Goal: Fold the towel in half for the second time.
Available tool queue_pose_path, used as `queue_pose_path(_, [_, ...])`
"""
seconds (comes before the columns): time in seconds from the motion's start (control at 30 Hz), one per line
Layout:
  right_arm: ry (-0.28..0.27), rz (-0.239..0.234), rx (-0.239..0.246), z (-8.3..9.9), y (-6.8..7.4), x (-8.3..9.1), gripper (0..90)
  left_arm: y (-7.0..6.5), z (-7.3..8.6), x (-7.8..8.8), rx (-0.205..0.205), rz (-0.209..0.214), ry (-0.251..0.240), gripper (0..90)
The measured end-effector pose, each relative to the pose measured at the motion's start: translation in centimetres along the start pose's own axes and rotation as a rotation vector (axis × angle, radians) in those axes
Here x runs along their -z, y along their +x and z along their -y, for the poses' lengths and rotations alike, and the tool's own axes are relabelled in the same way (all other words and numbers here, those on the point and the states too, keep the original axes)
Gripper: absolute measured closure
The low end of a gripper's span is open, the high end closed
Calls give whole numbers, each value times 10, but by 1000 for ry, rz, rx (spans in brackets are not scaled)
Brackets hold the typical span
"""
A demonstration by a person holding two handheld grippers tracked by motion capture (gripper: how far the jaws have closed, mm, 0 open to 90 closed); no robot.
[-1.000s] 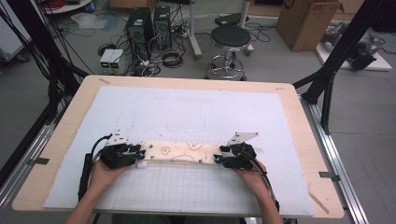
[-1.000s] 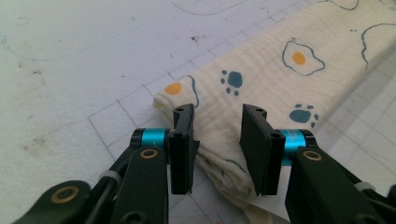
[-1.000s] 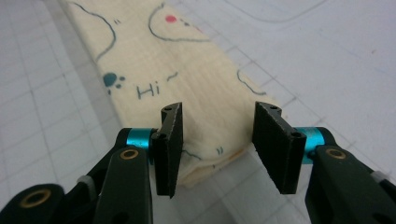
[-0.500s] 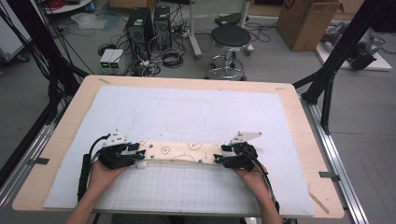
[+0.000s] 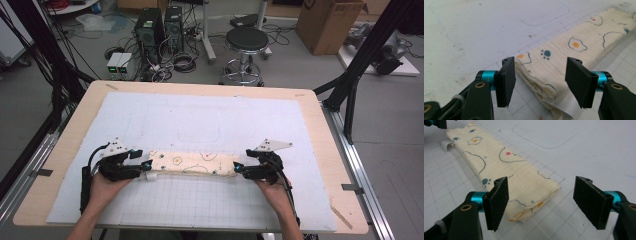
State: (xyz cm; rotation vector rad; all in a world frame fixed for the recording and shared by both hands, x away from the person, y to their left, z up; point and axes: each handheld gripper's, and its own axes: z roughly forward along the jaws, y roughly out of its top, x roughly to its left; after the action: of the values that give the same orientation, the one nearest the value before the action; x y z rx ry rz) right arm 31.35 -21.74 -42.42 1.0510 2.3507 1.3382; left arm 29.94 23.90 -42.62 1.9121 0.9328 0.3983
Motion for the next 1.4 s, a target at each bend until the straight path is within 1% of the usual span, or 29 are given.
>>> queue_pose_path(0.07, [-7, 9, -5, 0, 0, 2, 244, 2, 1, 3, 0, -4, -2, 402])
queue_pose_path(0.2, [-9, 22, -8, 1, 0, 5, 213, 4, 1, 8, 16, -11, -17, 385])
queue_pose_path(0.23, [-14, 24, -4, 1, 0, 5, 205, 5, 1, 9, 17, -10, -18, 384])
queue_pose_path(0.27, [-12, 27, -11, 1, 0, 6, 197, 6, 1, 10, 14, -13, -19, 384])
queue_pose_path(0.63, [-15, 60, -15, 3, 0, 10, 156, 4, 2, 16, 16, -13, -30, 360])
queue_pose_path(0.73, [-18, 71, -22, 4, -1, 13, 133, 4, 3, 19, 26, -12, -37, 354])
queue_pose_path(0.77, [-20, 74, -27, 4, -2, 14, 127, 4, 3, 20, 22, -11, -36, 354])
queue_pose_path(0.97, [-26, 92, -40, 10, -5, 23, 126, 2, 5, 25, 32, -14, -39, 343])
queue_pose_path(1.17, [-37, 110, -47, 15, -6, 31, 124, -1, 8, 30, 24, -13, -40, 334])
queue_pose_path(1.2, [-40, 111, -43, 16, -7, 32, 124, -2, 8, 31, 23, -15, -40, 332])
queue_pose_path(1.3, [-38, 117, -46, 18, -6, 36, 124, -4, 10, 33, 21, -11, -43, 327])
queue_pose_path(1.33, [-37, 119, -48, 19, -6, 36, 124, -5, 10, 33, 19, -14, -42, 324])
queue_pose_path(1.37, [-39, 121, -37, 20, -6, 37, 123, -5, 11, 34, 16, -16, -40, 321])
queue_pose_path(1.4, [-36, 119, -42, 21, -6, 39, 124, -6, 11, 34, 18, -18, -37, 321])
